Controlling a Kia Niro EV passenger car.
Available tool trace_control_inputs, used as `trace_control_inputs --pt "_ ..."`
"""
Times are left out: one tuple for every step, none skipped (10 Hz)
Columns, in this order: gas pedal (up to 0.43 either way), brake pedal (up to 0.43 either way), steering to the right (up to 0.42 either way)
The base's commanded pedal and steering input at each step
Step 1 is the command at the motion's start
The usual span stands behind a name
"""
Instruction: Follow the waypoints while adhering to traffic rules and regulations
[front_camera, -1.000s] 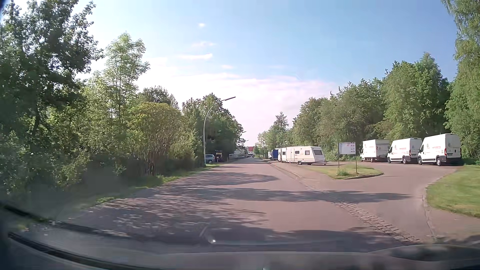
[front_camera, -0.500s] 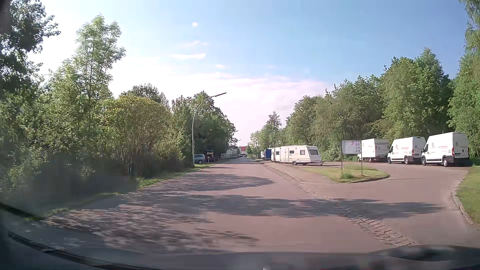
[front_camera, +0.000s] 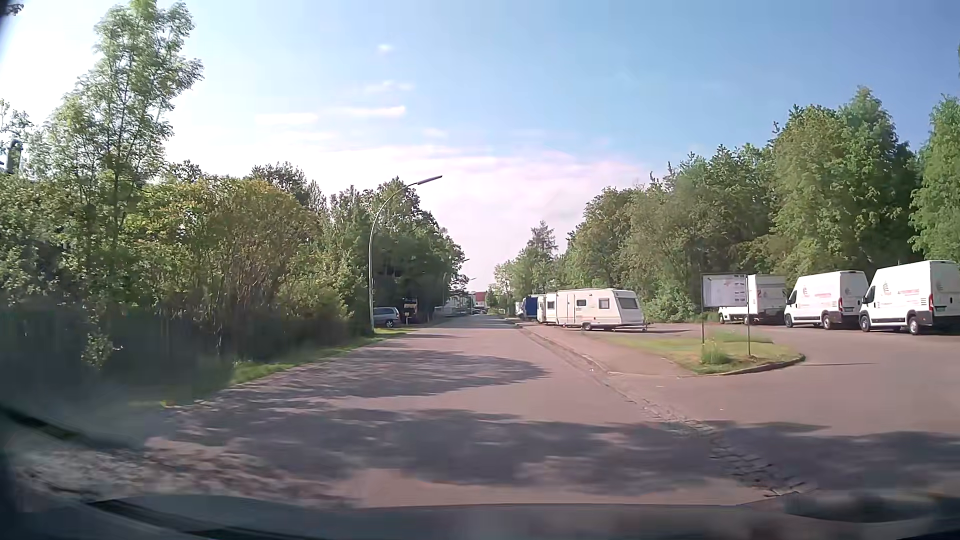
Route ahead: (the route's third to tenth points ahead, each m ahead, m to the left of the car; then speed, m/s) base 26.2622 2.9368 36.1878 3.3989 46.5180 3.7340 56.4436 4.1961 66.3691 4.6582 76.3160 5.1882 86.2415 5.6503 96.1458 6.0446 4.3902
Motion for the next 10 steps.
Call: trace_control_inputs --pt "0.087 0.000 0.013" --pt "0.138 0.000 0.010" --pt "0.197 0.000 0.010" --pt "0.220 0.000 0.009" --pt "0.209 0.000 0.008" --pt "0.209 0.000 0.005" --pt "0.209 0.000 0.002" --pt "0.209 0.000 0.000" --pt "0.157 0.000 0.000" --pt "0.067 0.000 -0.001"
